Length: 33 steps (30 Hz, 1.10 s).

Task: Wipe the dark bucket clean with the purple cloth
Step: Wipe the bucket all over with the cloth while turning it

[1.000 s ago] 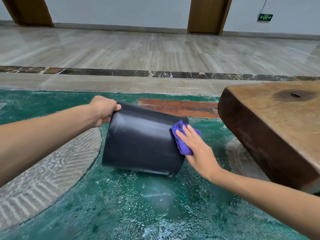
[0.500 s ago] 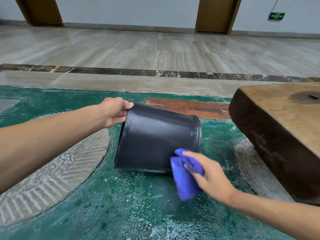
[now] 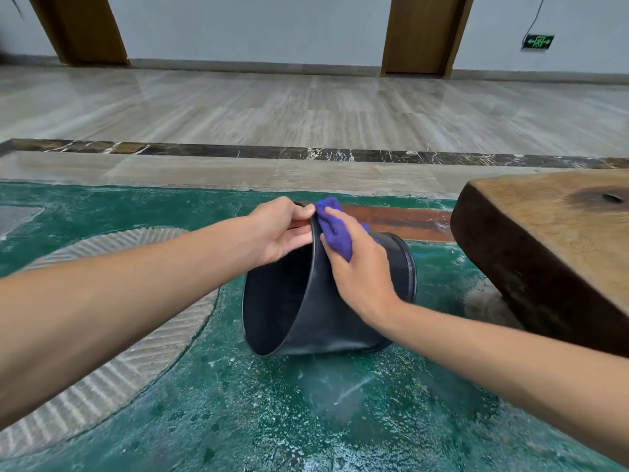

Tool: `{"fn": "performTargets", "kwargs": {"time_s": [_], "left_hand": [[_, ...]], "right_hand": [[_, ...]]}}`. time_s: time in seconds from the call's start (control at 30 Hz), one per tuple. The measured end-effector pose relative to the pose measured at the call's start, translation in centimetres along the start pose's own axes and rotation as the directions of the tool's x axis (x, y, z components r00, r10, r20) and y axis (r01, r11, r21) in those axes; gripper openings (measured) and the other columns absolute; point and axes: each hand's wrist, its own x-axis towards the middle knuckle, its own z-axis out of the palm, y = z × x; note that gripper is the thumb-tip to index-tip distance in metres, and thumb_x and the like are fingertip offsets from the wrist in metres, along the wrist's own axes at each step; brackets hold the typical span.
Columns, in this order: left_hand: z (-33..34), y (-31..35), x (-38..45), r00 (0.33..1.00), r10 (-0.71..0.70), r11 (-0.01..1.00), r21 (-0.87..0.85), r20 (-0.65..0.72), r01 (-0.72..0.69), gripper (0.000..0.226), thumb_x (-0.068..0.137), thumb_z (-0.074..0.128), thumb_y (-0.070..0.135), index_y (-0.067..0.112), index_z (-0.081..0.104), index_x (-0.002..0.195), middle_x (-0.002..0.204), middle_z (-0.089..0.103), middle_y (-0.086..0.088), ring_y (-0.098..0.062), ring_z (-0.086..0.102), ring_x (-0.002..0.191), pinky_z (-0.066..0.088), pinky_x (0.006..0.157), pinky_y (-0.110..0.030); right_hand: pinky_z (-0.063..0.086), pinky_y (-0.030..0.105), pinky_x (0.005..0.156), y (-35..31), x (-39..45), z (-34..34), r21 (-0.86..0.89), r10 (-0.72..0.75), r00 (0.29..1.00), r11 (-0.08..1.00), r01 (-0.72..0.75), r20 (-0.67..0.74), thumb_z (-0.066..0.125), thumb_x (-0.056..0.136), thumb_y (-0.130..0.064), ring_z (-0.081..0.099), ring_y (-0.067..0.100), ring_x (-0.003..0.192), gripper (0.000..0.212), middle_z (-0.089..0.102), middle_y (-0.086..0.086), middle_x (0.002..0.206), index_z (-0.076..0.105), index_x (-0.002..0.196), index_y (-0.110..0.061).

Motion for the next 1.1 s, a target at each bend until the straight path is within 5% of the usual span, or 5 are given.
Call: {"fn": "performTargets", "kwargs": {"time_s": [0.23, 0.43, 0.63, 0.8, 1.1], "left_hand": [[-0.7, 0.2, 0.3, 0.995, 0.02, 0.993, 0.121, -0.101, -0.008, 0.012, 0.093, 0.052, -0.002, 0.007, 0.059, 0.091, 0.089, 0.062, -0.009, -0.019, 0.066, 0.074, 0.06, 0.077, -0.031], [-0.4, 0.7, -0.3, 0.982, 0.099, 0.919, 0.393, -0.159, -0.029, 0.011, 0.088, 0.063, 0.006, 0.011, 0.065, 0.098, 0.099, 0.067, -0.005, -0.018, 0.066, 0.092, 0.055, 0.06, -0.024], [1.5, 0.4, -1.0, 0.981, 0.169, 0.84, 0.534, -0.093, -0.094, 0.007, 0.081, 0.066, 0.006, 0.01, 0.063, 0.086, 0.087, 0.061, -0.01, -0.022, 0.064, 0.08, 0.062, 0.075, -0.035], [2.3, 0.6, -1.3, 0.977, 0.183, 0.789, 0.609, -0.109, -0.08, 0.014, 0.079, 0.068, 0.007, 0.011, 0.06, 0.089, 0.084, 0.056, -0.011, -0.021, 0.055, 0.076, 0.061, 0.074, -0.034], [4.5, 0.5, -3.2, 0.976, 0.203, 0.735, 0.671, -0.08, -0.098, 0.021, 0.078, 0.074, -0.002, 0.011, 0.058, 0.08, 0.069, 0.052, -0.006, -0.016, 0.05, 0.062, 0.057, 0.054, -0.024]], "right_hand": [[0.023, 0.03, 0.125, 0.6, -4.5, -0.5, 0.039, -0.242, 0.945, 0.97, 0.24, 0.221, 0.06, 0.084, 0.012, 0.031, 0.007, 0.151, 0.069, 0.042, -0.006, 0.16, 0.06, 0.142, -0.027], [0.047, 0.037, 0.107, 2.2, -10.0, -1.3, -0.03, -0.134, 0.562, 0.962, 0.272, 0.816, 0.057, 0.089, -0.002, 0.058, 0.009, 0.131, 0.053, 0.065, -0.011, 0.139, 0.063, 0.134, -0.029], [0.053, 0.031, 0.098, 5.1, -10.4, -5.4, -0.136, 0.339, 0.692, 0.933, -0.332, 0.638, 0.066, 0.091, -0.003, 0.067, 0.005, 0.104, 0.028, 0.078, -0.006, 0.112, 0.076, 0.112, -0.018], [0.051, 0.022, 0.062, 7.0, -9.7, -9.1, -0.106, 0.772, 0.564, 0.613, -0.783, 0.293, 0.062, 0.089, -0.003, 0.07, 0.016, 0.072, 0.026, 0.078, 0.001, 0.074, 0.082, 0.08, -0.018], [0.048, 0.029, 0.064, 6.7, -10.1, -10.6, -0.009, 0.878, 0.454, 0.46, -0.888, 0.152, 0.067, 0.088, -0.01, 0.067, 0.026, 0.084, 0.013, 0.074, 0.014, 0.096, 0.069, 0.101, -0.01]]}}
